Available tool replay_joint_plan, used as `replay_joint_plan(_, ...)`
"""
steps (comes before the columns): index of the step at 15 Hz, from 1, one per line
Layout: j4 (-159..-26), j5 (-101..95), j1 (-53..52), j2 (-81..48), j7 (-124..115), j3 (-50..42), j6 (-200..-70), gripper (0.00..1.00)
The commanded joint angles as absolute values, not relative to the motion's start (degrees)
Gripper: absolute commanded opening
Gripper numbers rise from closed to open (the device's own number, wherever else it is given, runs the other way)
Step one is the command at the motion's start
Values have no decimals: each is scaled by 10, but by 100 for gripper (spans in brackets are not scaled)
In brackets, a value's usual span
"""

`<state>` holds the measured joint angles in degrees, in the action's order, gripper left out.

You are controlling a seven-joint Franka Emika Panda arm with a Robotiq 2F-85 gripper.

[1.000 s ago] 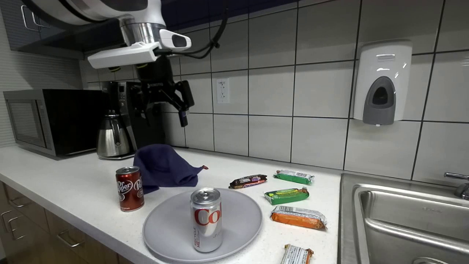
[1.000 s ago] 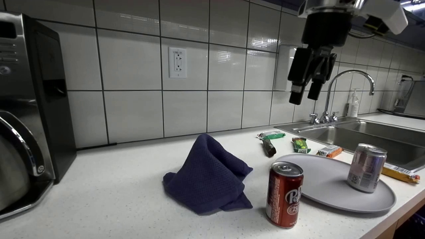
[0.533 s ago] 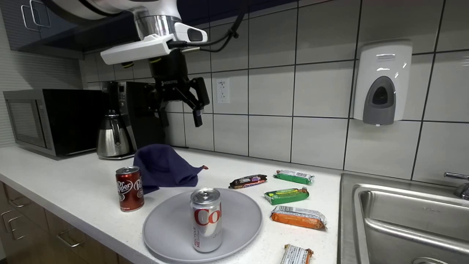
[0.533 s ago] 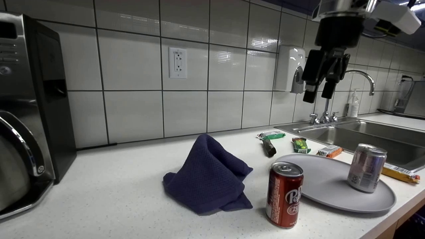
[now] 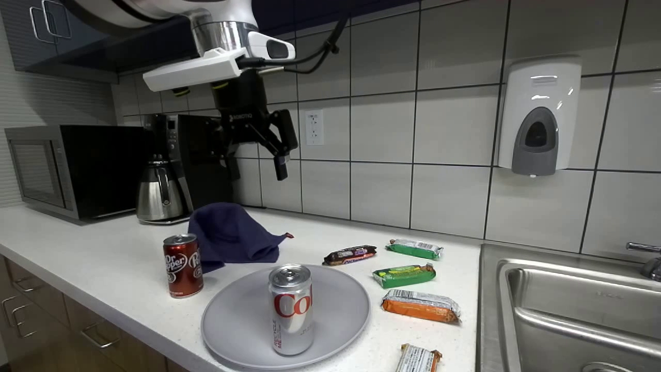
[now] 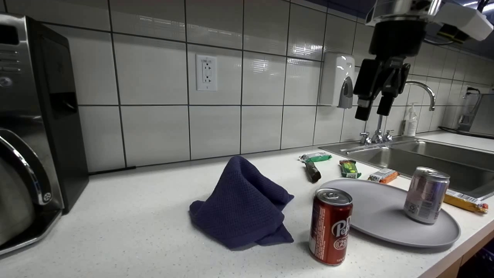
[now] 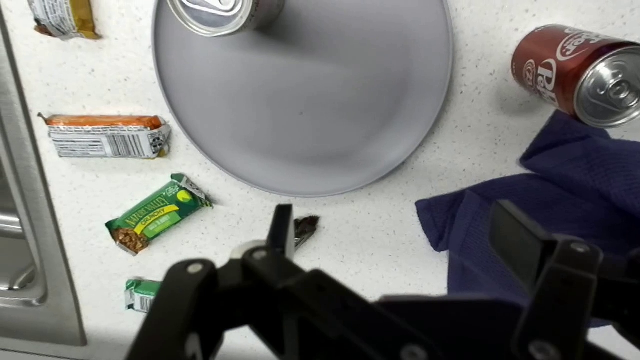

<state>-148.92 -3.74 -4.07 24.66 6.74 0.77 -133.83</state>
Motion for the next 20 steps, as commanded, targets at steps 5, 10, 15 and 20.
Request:
replay_joint_plan(5,-1517,-45,-2,292,29,6,-1319,100)
replay_joint_plan(10,-1536,-48,21,295,-2,1,-1324,100)
replay_joint_plan(15,-1562,-60,40,293,-19,1,-1332,100)
replay_joint_plan(20,-1585,-80,56,287,-34,3,-1338,100)
